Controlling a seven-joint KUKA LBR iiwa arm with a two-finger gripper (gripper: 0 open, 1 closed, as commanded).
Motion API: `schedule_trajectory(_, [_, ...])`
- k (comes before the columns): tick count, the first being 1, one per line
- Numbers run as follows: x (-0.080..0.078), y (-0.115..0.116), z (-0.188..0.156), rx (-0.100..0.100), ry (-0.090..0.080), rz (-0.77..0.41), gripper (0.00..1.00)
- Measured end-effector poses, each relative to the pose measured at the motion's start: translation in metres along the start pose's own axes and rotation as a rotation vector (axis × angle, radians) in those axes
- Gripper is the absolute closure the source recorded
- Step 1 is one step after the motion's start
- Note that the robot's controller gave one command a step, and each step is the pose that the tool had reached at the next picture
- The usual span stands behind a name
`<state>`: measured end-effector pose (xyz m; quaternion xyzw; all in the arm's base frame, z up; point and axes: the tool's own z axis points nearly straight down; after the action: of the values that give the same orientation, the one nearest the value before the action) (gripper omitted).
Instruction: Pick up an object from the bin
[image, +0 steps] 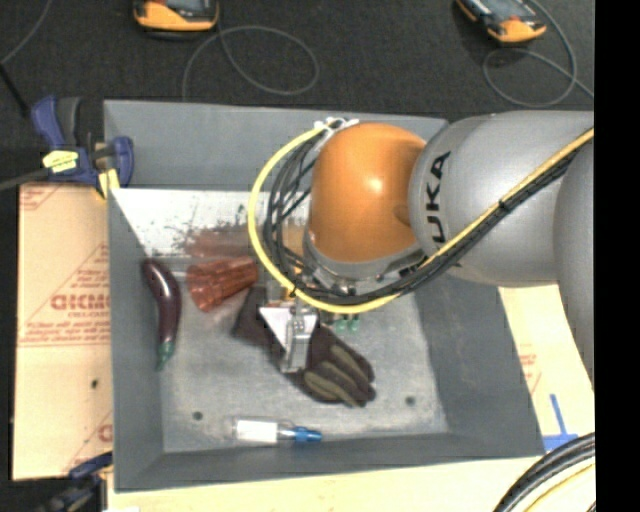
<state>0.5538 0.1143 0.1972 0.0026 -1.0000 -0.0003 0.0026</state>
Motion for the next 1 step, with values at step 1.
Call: schedule_trajectory(1, [-0.0016,-0.0005,-0.0047,-0.001,-0.008,0.002,0.00])
